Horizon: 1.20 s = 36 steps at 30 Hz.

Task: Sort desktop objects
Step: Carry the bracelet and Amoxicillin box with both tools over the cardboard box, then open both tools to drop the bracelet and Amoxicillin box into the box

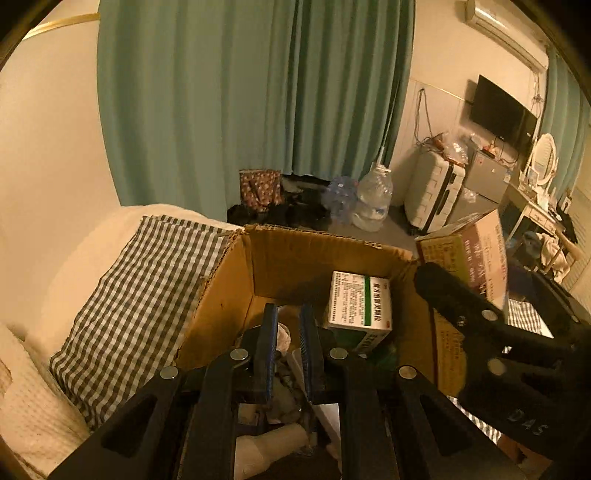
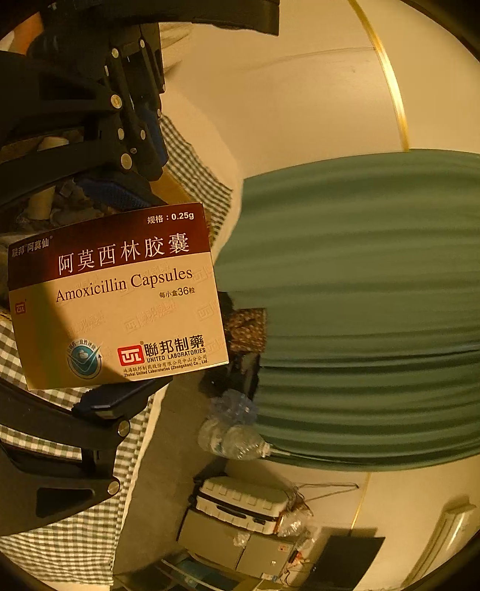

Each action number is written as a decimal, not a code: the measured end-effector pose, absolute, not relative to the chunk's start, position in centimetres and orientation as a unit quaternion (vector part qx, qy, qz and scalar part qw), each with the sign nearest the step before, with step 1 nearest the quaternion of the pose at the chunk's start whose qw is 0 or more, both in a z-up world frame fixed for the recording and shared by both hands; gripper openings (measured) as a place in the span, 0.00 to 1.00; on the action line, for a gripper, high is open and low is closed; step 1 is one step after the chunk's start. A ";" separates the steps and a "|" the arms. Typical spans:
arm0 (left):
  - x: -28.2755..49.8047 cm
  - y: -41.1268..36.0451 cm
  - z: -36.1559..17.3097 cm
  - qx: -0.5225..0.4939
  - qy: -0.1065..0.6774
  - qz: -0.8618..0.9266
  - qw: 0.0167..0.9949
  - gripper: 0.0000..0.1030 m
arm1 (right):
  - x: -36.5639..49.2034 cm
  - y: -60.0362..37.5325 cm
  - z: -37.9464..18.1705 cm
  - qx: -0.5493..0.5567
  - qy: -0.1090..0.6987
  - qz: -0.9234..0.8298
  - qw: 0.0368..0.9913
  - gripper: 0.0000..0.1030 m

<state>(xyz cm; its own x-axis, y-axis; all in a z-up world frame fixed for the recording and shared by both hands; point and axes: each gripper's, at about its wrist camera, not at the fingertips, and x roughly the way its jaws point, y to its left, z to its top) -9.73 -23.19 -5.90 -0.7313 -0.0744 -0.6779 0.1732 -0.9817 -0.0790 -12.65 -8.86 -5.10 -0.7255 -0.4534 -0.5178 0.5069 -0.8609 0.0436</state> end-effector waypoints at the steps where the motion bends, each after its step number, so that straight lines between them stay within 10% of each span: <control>1: -10.0 -23.2 -5.9 0.362 0.069 -0.927 0.067 0.11 | -13.0 -9.1 -5.4 0.270 0.052 -0.926 0.260 0.76; 19: -10.2 -24.4 -6.0 0.365 0.067 -0.922 0.113 0.25 | -13.9 -8.8 -6.6 0.270 0.044 -0.928 0.251 0.88; 27: -9.3 -22.9 -4.0 0.336 0.051 -0.934 0.114 0.74 | -12.5 -5.3 -3.4 0.238 0.022 -0.948 0.212 0.89; 36: -8.2 -20.3 -1.5 0.289 0.013 -0.950 0.114 1.00 | -10.2 0.0 -1.4 0.223 0.015 -0.964 0.143 1.00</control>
<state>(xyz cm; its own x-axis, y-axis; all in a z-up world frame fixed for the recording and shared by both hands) -8.23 -20.32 -1.52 -0.8071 -0.2097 -0.5518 0.2250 -0.9735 0.0408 -10.17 0.02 -1.39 -0.8597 -0.2686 -0.4345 0.2823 -0.9587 0.0341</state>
